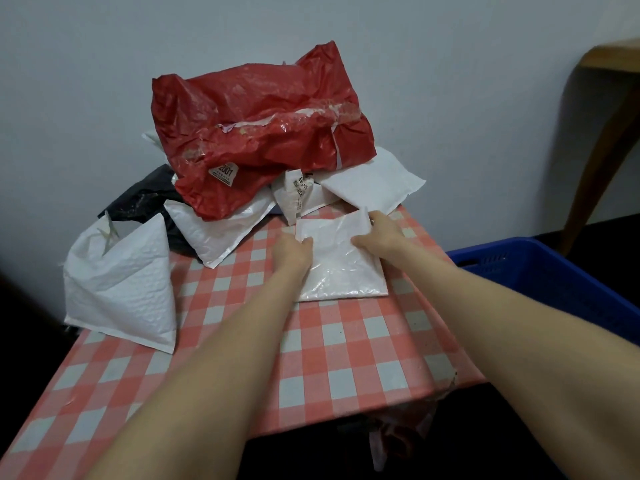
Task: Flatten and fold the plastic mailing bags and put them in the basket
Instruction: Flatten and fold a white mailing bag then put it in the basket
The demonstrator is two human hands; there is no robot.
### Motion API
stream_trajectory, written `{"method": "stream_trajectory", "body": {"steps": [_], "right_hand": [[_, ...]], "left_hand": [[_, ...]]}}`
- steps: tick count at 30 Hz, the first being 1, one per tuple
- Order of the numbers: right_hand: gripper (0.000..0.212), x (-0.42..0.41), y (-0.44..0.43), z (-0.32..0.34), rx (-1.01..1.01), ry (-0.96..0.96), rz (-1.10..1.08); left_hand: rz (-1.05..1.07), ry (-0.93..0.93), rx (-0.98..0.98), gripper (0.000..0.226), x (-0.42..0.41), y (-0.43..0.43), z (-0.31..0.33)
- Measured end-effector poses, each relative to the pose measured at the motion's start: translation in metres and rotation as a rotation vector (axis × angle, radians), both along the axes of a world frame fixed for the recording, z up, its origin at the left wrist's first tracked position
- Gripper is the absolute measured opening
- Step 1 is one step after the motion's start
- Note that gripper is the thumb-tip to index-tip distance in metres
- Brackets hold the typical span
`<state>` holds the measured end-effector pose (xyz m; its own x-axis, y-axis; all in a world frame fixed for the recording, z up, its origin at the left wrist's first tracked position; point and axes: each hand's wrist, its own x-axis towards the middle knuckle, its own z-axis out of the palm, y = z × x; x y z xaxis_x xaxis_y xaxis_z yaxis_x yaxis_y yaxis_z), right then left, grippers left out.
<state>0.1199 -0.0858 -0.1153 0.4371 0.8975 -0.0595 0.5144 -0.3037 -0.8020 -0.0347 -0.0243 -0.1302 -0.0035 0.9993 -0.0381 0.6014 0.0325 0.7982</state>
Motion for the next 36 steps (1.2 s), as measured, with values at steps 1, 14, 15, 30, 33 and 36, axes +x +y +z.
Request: {"method": "stream_trajectory", "body": {"steps": [1, 14, 15, 30, 33, 36], "right_hand": [[0.061, -0.001, 0.001, -0.001, -0.02, -0.102, -0.024], [0.059, -0.015, 0.01, -0.027, -0.275, -0.703, 0.434], [0.059, -0.015, 0.01, -0.029, -0.278, -0.705, 0.429], [0.055, -0.014, 0.011, -0.018, -0.245, -0.57, 0.376], [0.055, -0.02, 0.001, -0.013, -0.175, -0.597, 0.37], [0.057, -0.028, -0.013, -0.016, -0.203, -0.663, 0.432]], "left_hand": [[-0.016, 0.126, 0.027, 0.05, 0.001, 0.0, 0.0], [-0.611, 0.788, 0.182, 0.053, 0.008, 0.003, -0.014], [-0.599, 0.793, 0.185, 0.053, 0.007, 0.002, -0.017], [-0.561, 0.613, 0.165, 0.05, 0.0, -0.002, -0.005], [-0.549, 0.572, 0.213, 0.049, -0.005, -0.012, -0.003], [-0.599, 0.652, 0.198, 0.05, -0.006, -0.025, -0.009]]}}
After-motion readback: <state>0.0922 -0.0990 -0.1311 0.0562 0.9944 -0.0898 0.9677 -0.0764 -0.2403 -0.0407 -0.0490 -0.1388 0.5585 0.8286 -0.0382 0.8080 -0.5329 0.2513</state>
